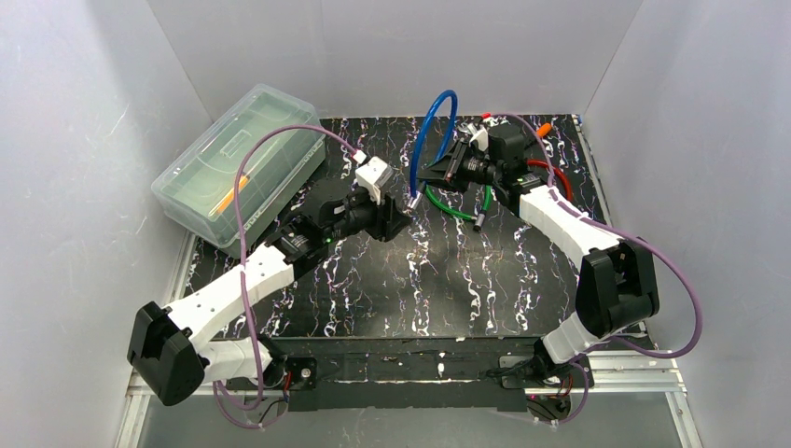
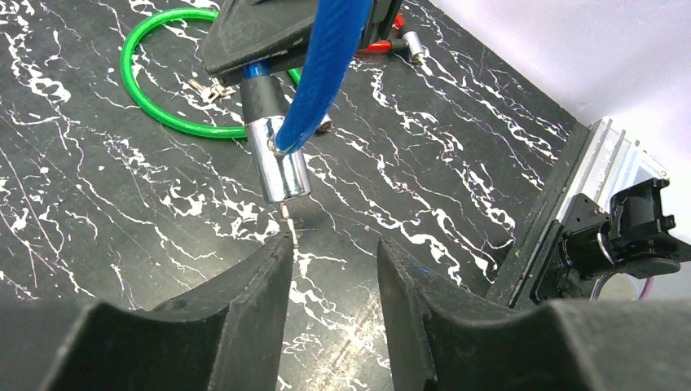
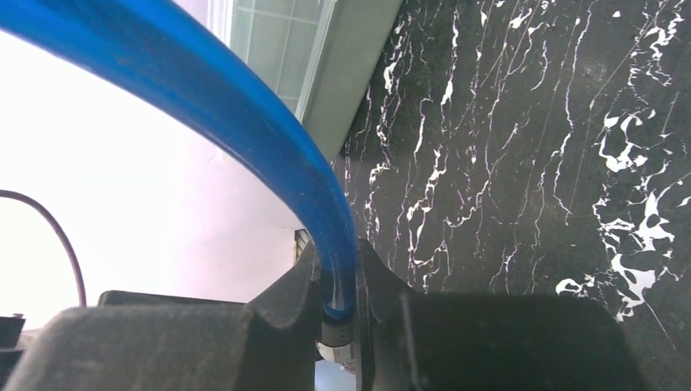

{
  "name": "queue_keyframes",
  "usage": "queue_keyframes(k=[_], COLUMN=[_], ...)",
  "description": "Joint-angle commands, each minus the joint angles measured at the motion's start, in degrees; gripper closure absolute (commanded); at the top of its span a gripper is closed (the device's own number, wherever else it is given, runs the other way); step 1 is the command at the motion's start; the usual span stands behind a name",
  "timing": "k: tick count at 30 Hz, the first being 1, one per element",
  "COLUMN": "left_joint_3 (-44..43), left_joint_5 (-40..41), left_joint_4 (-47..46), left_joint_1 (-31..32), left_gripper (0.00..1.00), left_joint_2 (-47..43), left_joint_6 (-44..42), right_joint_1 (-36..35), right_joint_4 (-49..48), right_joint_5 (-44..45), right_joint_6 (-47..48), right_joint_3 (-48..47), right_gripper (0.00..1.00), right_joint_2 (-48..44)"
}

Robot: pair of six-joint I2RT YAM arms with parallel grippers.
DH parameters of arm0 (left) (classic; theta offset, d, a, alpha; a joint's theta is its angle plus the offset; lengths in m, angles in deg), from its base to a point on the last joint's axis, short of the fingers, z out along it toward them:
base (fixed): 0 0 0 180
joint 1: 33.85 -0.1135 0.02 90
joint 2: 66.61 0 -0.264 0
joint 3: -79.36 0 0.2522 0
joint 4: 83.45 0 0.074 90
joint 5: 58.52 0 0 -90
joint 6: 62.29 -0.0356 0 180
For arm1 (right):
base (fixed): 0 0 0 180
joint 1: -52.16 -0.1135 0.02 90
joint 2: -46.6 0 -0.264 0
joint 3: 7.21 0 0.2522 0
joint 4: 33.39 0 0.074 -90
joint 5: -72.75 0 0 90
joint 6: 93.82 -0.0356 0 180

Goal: Lock with the key
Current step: Lock the lock.

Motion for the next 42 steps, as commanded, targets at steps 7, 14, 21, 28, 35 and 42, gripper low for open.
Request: queue_keyframes(k=[7,14,21,28,35,42], left_joint_3=[-5.9,-12.5,-19.3,-19.7,-15.7,-9.5], left_joint_5=[1.1,0.4,-1.1,-2.2,4.8,2.4], left_joint_4=[-0.7,-1.1,-1.0,-0.4,9.1,9.0], left_joint_1=[0.0,0.0,0.0,0.0,0.0,-0.1], left_gripper=[0.50,0.52,1.00,1.00,0.79,0.64], left_joint_2=[1.0,6.6,7.4,4.4,5.3,2.9], left_joint_6=[-3.2,-4.9,-2.5,-3.7,-1.3,2.1], right_joint_1=[0.0,-0.8,-0.7,-0.7,-0.5,-0.2], right_joint_4=[0.0,-0.3,2.5,4.6,4.5,4.3], right_joint_5=[0.6,0.3,2.7,3.7,3.3,3.5], right_joint_6=[3.2,3.6,6.2,7.2,5.7,5.1], right_joint_3=[-2.4,-1.7,-1.2,-1.6,-2.9,-2.4], right_gripper=[0.99,0.99,0.99,0.99,0.99,0.99], right_joint_2=[-3.4,-4.0,-4.1,-3.8,-3.4,-3.0])
